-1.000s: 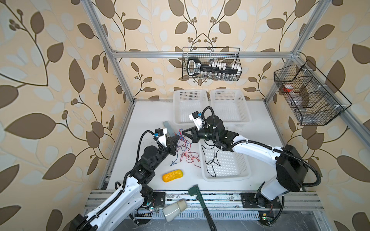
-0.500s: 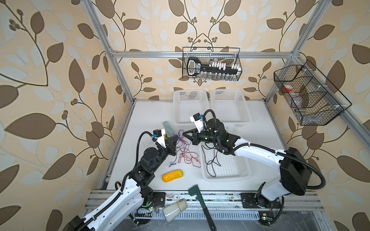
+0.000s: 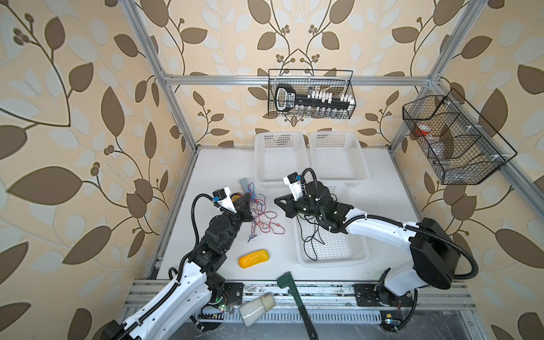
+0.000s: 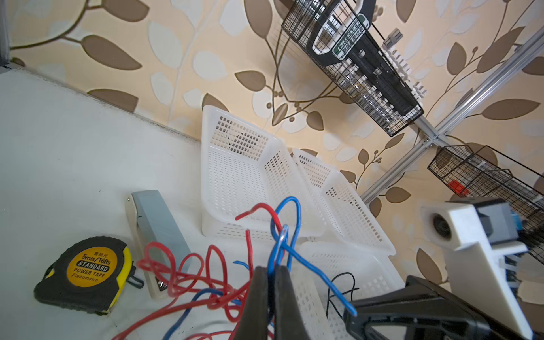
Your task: Untangle the cables
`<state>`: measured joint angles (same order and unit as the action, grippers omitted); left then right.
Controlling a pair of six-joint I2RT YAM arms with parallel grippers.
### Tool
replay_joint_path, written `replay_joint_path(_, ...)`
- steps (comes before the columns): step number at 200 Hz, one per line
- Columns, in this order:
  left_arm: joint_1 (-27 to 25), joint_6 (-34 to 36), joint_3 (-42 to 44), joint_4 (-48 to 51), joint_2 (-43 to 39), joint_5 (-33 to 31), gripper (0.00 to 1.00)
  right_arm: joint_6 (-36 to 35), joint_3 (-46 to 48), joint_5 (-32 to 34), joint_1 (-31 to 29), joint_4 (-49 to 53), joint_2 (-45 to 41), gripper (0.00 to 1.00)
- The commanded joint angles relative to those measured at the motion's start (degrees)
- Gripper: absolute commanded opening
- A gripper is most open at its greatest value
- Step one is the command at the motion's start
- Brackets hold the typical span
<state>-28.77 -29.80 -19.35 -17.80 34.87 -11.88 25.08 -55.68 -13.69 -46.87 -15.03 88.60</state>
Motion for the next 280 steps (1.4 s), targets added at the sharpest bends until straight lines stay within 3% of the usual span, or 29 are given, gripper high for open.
replay_joint_path(1,0.2,1.6,-3.2,-3.5,0.5,4.3,0.0,-5.6,-4.1,-2.5,-0.1,1.8,0.5,0.19)
replay_joint_path(55,0.1,2.5,-5.1,-4.3,3.2,11.4,0.0,-8.7,-6.9,-8.4,-0.6,-0.8,3.7,0.3)
replay_joint_path(108,0.2,2.9,-5.8,-4.4,2.9,13.6,0.0,-7.4,-7.7,-9.1,-0.9,-3.2,7.4,0.3)
replay_joint_path(130,0.2,2.9,-5.8,-4.6,2.6,14.5,0.0,-6.8,-7.7,-8.3,-0.9,-4.1,8.1,0.23)
replay_joint_path(147,0.2,2.9,-5.9,-4.6,2.6,15.0,0.0,-6.5,-7.9,-7.6,-0.9,-4.7,8.3,0.09)
replay_joint_path(170,0.2,2.9,-5.8,-4.2,2.5,14.7,0.0,-6.5,-7.8,-6.5,-0.9,-5.3,8.1,0.0)
replay_joint_path(250,0.1,4.6,-5.1,1.2,-1.0,8.2,0.01,-3.4,-4.3,-2.7,2.2,-4.7,4.9,0.0)
replay_joint_path(260,0.1,4.8,-5.1,1.9,-1.4,7.8,0.04,-3.4,-4.0,-1.6,2.5,-4.0,4.4,0.0)
replay_joint_path(271,0.1,4.9,-5.1,2.4,-1.9,7.4,0.15,-3.5,-3.9,0.0,2.7,-2.8,4.0,0.0)
replay_joint_path(280,0.1,5.1,-5.0,2.8,-2.2,7.4,0.16,-3.7,-3.8,0.9,2.7,-2.3,3.8,0.0)
